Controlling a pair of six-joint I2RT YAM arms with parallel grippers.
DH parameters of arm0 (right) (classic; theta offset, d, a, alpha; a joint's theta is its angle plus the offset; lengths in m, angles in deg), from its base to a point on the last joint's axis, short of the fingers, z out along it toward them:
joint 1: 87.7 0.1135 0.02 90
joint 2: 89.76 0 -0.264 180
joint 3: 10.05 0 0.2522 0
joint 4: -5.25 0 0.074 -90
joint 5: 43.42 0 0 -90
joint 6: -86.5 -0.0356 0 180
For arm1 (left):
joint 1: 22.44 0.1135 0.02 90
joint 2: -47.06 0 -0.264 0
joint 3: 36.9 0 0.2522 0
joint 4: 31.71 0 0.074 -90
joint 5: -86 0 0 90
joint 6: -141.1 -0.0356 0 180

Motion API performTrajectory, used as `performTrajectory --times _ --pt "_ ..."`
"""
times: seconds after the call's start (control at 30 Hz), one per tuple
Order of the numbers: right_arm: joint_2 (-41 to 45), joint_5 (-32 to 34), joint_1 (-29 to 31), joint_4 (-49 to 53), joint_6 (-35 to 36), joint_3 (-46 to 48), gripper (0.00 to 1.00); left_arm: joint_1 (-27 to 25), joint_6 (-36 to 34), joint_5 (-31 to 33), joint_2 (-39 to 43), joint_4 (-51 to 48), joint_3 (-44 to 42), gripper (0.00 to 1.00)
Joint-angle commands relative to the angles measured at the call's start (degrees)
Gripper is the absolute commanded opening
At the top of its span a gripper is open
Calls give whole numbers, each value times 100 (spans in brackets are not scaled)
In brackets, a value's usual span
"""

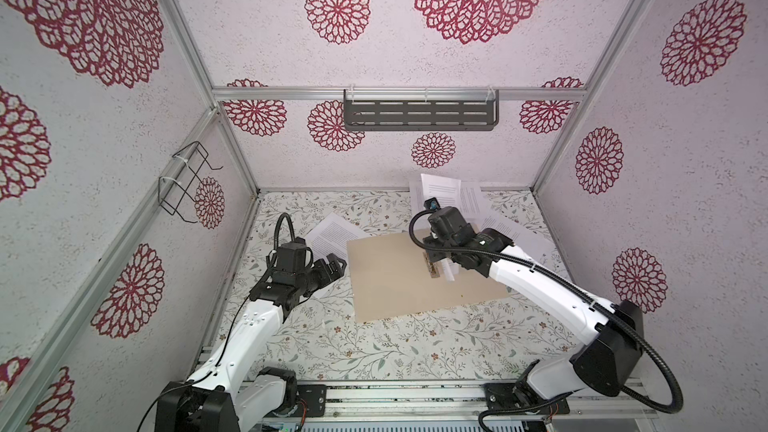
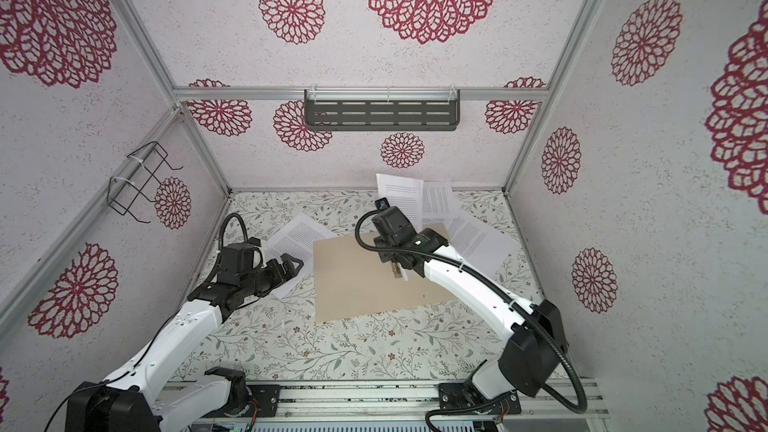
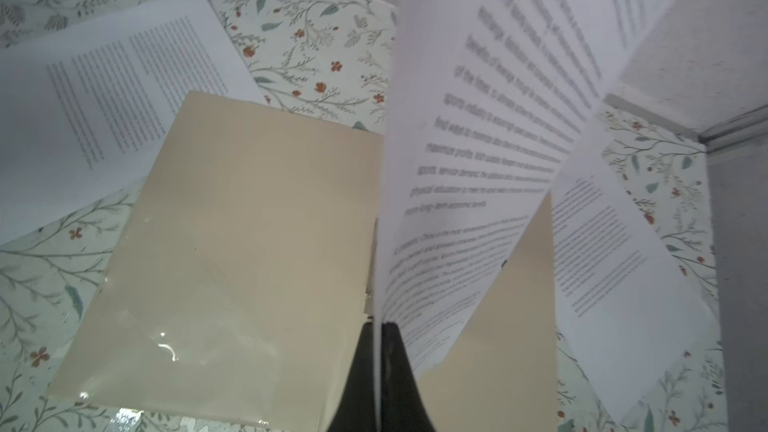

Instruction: Put the files into the folder

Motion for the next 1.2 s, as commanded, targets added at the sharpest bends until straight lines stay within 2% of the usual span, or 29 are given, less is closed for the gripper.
performTrajectory --times 0.0,0.13,0.27,0.33,0.43,0.53,0.6,0.67,0.77,0.97,1.17 --pt "-310 -851 -38 -388 -434 297 0 -15 17 -70 -5 -2 182 97" --pt "-867 -1456 -11 -1237 -810 682 0 -67 8 -176 -17 -22 271 97" --pt "-785 -1949 -49 -2241 -814 1160 32 -291 -34 -169 -248 14 434 97" --pt "-619 -2242 -152 -2439 -743 1202 42 -481 -36 -136 -493 30 579 97" --pt "-247 -2961 -537 -2650 -786 1283 47 -880 48 -115 -917 282 821 97" --pt "260 -3917 -1152 -2952 -866 1607 59 -1332 122 -130 -1428 525 1207 97" --pt "607 -4005 -1526 -2936 -802 1817 61 -1590 202 -132 -1807 719 1476 97" --pt "821 -3441 -1971 -2700 -702 1947 62 -1903 316 -210 -2280 1014 1754 97" --pt "836 -3115 -2609 -2618 -792 2107 62 -2330 487 -510 -3147 1333 2325 97" --pt "892 -3862 -3521 -4017 -1200 2987 66 -2864 766 -866 -4686 1751 3402 98" --pt "83 -4603 -3804 -4691 -1173 3002 67 -2854 1004 -948 -5374 2245 3597 97"
